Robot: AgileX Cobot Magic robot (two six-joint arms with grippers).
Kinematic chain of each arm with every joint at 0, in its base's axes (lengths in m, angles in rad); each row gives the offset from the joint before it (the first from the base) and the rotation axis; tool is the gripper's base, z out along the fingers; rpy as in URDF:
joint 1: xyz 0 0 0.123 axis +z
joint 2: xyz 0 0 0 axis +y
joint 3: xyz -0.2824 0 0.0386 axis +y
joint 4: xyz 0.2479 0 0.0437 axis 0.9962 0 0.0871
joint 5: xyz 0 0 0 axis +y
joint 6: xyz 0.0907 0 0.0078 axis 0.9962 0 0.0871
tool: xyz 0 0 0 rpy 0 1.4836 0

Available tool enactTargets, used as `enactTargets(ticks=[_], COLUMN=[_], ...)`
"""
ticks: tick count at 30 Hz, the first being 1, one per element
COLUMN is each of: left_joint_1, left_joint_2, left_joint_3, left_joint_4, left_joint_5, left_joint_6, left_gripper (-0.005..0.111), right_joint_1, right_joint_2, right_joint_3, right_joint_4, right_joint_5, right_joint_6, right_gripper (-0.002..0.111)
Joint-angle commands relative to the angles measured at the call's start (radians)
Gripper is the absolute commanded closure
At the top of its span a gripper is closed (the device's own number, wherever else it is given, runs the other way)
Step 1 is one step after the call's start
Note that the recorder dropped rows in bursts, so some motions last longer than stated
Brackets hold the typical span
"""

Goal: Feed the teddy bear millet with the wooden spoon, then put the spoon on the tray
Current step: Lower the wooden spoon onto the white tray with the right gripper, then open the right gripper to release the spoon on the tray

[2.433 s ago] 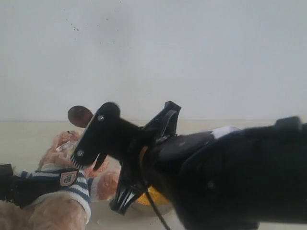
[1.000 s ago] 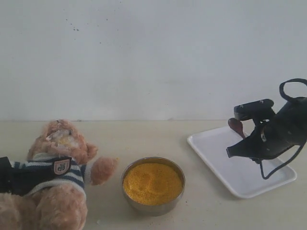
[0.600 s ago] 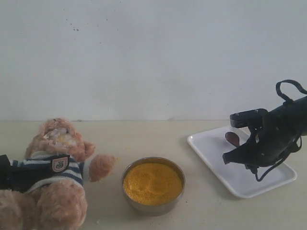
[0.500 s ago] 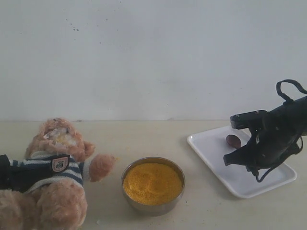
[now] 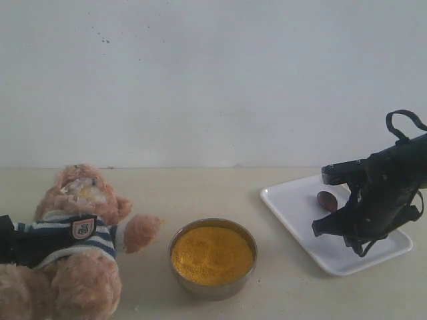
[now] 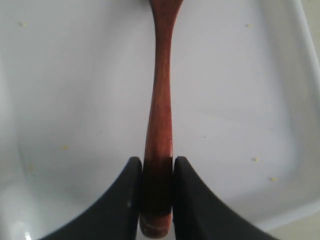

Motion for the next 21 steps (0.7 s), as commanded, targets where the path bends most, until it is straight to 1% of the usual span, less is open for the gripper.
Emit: enactTargets(ticks=[1,7,17,21], left_joint_1=[0.002,0.002,0.002,0.002], left_joint_2=[-0.006,-0.006,-0.006,-0.006], left_joint_3=[-0.002,-0.002,-0.002,-0.002], left_joint_4=[-0.013,-0.013,-0.013,-0.013], left_joint_5=[-0.033,-0.033,-0.033,-0.033], left_joint_6=[0.007,0.007,0.007,0.007], left_gripper=[0.103,0.103,0.103,0.103], right_joint_1=[-0.006,-0.006,-0.006,-0.006], right_joint_2=[-0.002,-0.002,-0.002,-0.002], right_joint_3=[-0.005,-0.005,-0.005,-0.005], right_joint_4=[0.001,0.001,0.005,0.015], right_joint_5=[0.002,-0.008,-0.006,-0.004], right_joint_6=[-0.012,-0.017,-0.087,-0.098], right_gripper=[0.108,0.108,0.108,0.099])
